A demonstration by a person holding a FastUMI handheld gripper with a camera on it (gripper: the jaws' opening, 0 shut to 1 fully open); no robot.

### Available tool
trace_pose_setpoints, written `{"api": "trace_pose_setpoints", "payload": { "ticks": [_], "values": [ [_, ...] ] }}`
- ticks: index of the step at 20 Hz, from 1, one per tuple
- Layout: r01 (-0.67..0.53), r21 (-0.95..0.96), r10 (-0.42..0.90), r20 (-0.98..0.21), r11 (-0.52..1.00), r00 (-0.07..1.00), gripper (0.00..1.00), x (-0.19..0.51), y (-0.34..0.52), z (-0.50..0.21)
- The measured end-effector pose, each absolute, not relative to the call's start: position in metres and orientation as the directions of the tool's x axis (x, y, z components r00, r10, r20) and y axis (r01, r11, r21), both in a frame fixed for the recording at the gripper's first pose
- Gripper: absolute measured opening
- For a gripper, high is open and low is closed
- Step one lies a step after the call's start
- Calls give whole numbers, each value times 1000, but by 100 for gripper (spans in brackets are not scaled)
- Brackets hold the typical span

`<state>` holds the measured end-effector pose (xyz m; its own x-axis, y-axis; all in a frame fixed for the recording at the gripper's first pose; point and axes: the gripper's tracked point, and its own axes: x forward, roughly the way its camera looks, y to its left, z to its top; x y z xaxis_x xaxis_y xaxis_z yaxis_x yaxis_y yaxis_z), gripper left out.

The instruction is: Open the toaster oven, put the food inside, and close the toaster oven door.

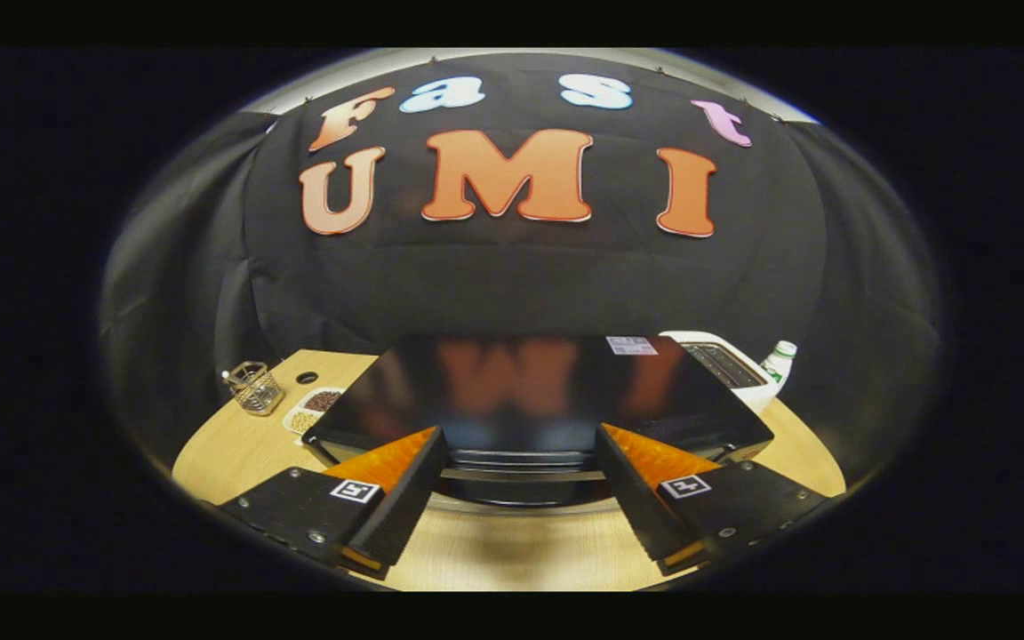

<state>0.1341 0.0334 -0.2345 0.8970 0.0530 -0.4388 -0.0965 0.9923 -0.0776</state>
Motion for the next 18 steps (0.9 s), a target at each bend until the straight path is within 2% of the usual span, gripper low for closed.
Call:
{"api": "trace_pose_setpoints", "payload": {
  "ticks": [18],
  "values": [
    [-90, -103, 27, -500, 991, 865, 100, 65, 24, -247]
  ]
}}
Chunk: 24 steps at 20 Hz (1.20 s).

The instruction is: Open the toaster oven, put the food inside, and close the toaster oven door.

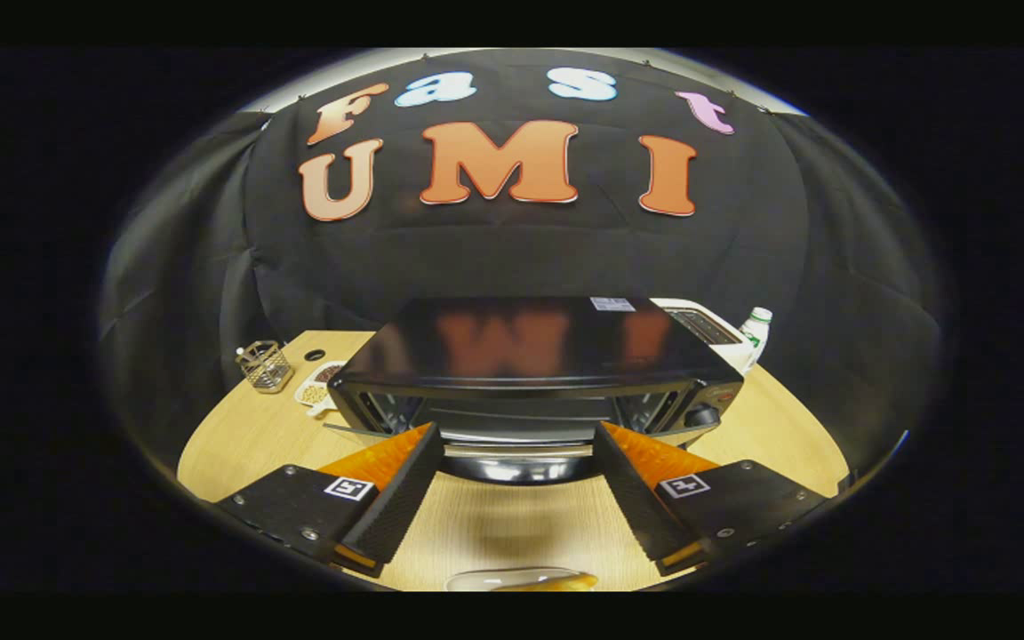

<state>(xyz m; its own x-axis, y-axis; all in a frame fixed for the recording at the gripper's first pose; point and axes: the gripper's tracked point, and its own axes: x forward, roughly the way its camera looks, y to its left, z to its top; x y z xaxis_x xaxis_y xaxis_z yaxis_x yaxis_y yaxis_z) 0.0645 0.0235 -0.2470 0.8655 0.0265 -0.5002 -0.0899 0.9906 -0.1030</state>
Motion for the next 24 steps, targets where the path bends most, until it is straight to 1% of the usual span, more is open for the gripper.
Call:
{"api": "trace_pose_setpoints", "payload": {
  "ticks": [9, 18, 21, 24],
  "values": [
    [-107, -87, 40, -563, 990, 825, 99, 11, 14, -272],
    [-115, -131, -1, -665, 985, 747, 99, -34, 0, -324],
    [-99, -112, -7, -695, 989, 719, 99, -44, -6, -342],
    [-54, -68, -13, -731, 996, 682, 99, -51, -13, -362]
  ]
}}
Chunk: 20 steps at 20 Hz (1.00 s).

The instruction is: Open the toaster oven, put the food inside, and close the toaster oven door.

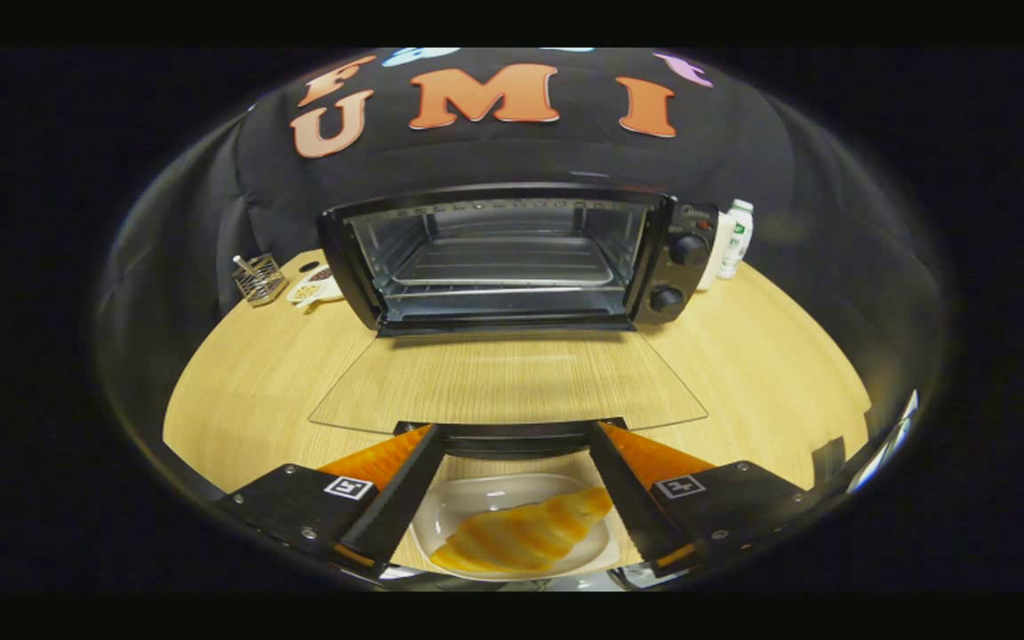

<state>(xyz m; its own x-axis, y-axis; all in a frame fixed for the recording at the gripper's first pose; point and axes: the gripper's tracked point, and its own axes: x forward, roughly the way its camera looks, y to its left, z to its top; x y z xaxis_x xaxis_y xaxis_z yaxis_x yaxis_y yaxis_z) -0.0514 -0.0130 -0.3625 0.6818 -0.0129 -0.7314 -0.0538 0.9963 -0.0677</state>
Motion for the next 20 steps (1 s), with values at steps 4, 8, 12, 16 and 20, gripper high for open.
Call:
{"api": "trace_pose_setpoints", "payload": {
  "ticks": [4, 8, 12, 16, 20],
  "values": [
    [-39, -59, -20, -761, 997, 649, 99, -51, -9, -384],
    [-35, -58, -21, -758, 998, 652, 98, -54, -6, -385],
    [17, -34, -37, -754, 999, 656, 98, -55, -10, -377],
    [64, -37, -71, -733, 997, 676, 98, -63, -7, -351],
    [172, -5, -126, -700, 985, 703, 98, -86, 0, -324]
  ]
}}
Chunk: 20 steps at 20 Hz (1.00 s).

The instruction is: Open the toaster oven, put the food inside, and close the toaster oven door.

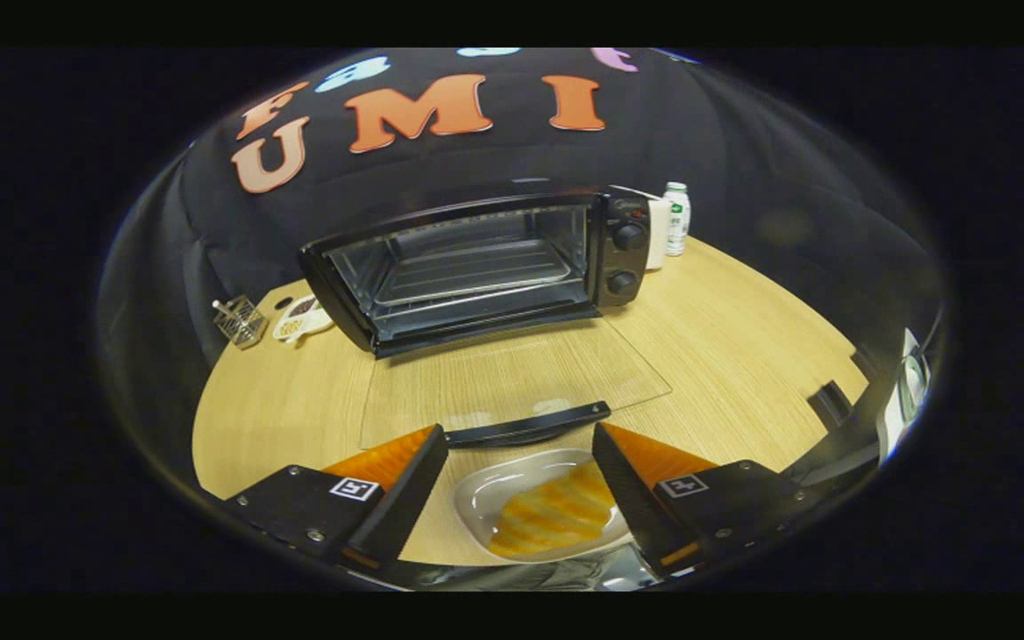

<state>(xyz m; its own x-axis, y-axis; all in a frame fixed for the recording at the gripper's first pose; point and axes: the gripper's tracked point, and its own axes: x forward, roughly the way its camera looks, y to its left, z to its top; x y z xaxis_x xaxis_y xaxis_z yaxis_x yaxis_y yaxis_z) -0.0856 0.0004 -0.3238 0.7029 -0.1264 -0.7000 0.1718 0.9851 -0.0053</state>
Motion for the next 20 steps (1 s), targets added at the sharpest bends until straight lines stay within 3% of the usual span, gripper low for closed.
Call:
{"api": "trace_pose_setpoints", "payload": {
  "ticks": [6, 12, 20],
  "values": [
    [310, -43, -248, -706, 950, 663, 98, -134, 5, -327],
    [420, -81, -317, -785, 904, 532, 98, -170, 3, -366],
    [441, -128, -343, -823, 888, 453, 98, -176, 6, -392]
  ]
}}
